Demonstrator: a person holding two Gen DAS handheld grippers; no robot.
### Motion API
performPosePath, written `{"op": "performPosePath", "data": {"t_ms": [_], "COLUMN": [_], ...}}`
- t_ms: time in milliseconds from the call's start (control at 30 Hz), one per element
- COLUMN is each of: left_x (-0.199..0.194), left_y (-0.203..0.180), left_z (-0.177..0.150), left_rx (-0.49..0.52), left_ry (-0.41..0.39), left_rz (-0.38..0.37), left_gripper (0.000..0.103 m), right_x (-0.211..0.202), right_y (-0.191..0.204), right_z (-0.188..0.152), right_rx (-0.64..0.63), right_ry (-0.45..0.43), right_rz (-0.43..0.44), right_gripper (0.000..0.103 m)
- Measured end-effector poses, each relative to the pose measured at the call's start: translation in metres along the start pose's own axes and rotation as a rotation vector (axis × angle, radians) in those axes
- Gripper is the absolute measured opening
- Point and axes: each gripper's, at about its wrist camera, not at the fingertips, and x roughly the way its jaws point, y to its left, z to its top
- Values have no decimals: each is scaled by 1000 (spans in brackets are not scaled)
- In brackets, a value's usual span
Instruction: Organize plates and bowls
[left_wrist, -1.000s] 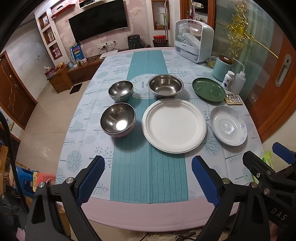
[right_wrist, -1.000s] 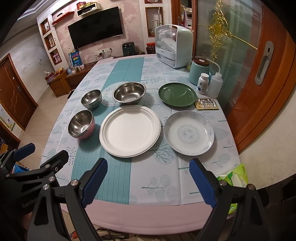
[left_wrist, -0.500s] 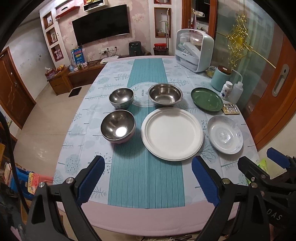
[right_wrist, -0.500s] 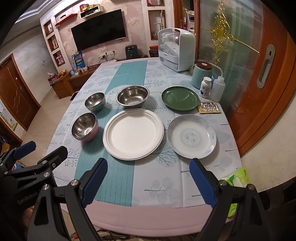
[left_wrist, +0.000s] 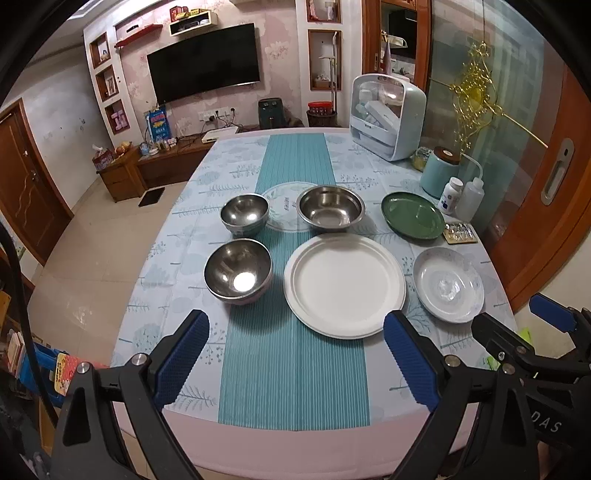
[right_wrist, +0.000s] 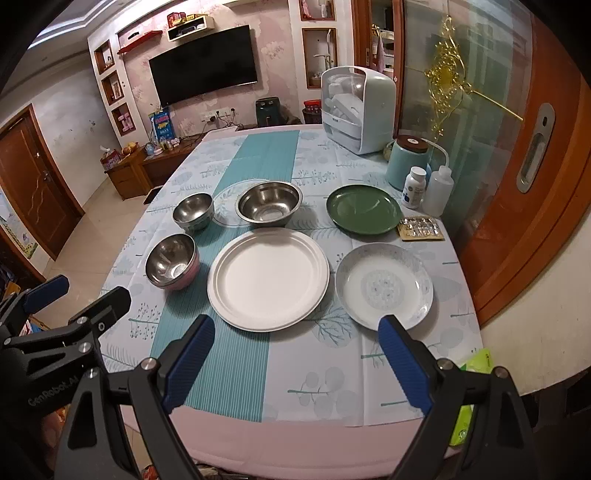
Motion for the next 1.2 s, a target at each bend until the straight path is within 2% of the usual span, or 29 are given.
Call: {"op": "performPosePath", "data": {"t_ms": [200, 433, 567, 667, 767, 833, 967, 1067, 1200], "left_x": [2, 19, 36, 51, 72, 88, 140, 173, 204], "left_y": [0, 4, 12, 19, 29, 34, 48, 51, 49], "left_z": [10, 21, 24, 24, 21, 17, 3, -9, -17], "left_rx": [0, -58, -99, -106, -109, -121, -221, -295, -316], "left_ry": [-4, 74, 111, 117, 119, 139, 247, 299, 342], "left_rz": [9, -57, -38, 15, 31, 6, -112, -121, -95], "left_gripper": [95, 96, 96, 96, 96, 96, 96, 95, 95], "right_x": [3, 16, 31, 53, 78, 100, 142, 173, 212], "right_y": [-2, -8, -12, -18, -25, -31, -38, -41, -46], "right_z": [13, 29, 41, 54, 67, 75, 88, 96, 103], "right_rx": [-23, -50, -76, -90, -82, -71, -71, -87, -91], "right_ry": [-19, -10, 2, 21, 58, 98, 169, 215, 284], "right_rz": [10, 57, 76, 68, 64, 60, 57, 69, 91], "right_gripper": [91, 91, 91, 91, 91, 91, 91, 90, 81]}}
